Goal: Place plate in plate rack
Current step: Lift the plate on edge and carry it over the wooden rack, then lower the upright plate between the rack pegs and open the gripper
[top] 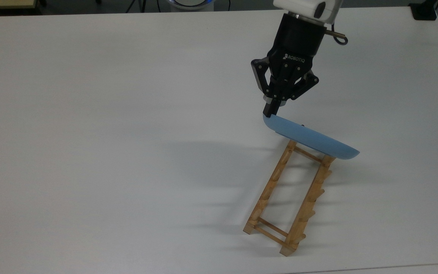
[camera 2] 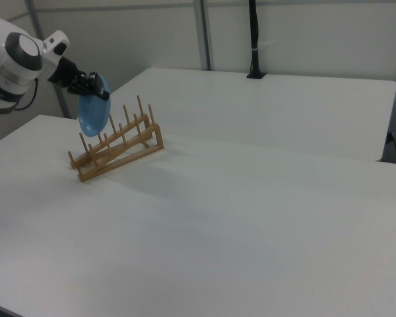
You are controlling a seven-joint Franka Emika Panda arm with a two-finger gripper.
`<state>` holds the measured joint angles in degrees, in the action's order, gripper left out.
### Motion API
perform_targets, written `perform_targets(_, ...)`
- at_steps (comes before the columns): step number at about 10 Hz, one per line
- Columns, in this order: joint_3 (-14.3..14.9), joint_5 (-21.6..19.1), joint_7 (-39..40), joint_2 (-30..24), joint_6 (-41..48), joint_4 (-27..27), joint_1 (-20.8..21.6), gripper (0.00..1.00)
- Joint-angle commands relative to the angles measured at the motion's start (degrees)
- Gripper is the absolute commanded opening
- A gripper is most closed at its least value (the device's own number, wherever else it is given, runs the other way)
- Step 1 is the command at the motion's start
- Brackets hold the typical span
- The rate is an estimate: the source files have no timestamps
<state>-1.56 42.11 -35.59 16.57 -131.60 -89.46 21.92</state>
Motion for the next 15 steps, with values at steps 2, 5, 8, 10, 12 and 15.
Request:
perform_targets(2, 0.77, 17.98, -17.11, 0.21, -4.11, -5.56, 2.52, 0.00)
perform_targets(5, 0.77, 18.80, -17.50, 0.65, -4.11, -5.29, 4.44, 0.00)
perform_targets(8, 0.77, 22.22, -19.16, 2.49, -4.11, -5.12, 5.77, 0.00)
perform_targets(10, 0.77, 21.35, -20.48, 2.85, -3.93, -2.84, 5.59, 0.00)
perform_targets(12, 0.85, 21.70, -21.97, 2.33, -3.14, -2.66, 5.85, 0.00)
perform_targets(15, 0.85, 24.60, -23.12, 2.93, 2.22, -2.74, 7.88, 0.00)
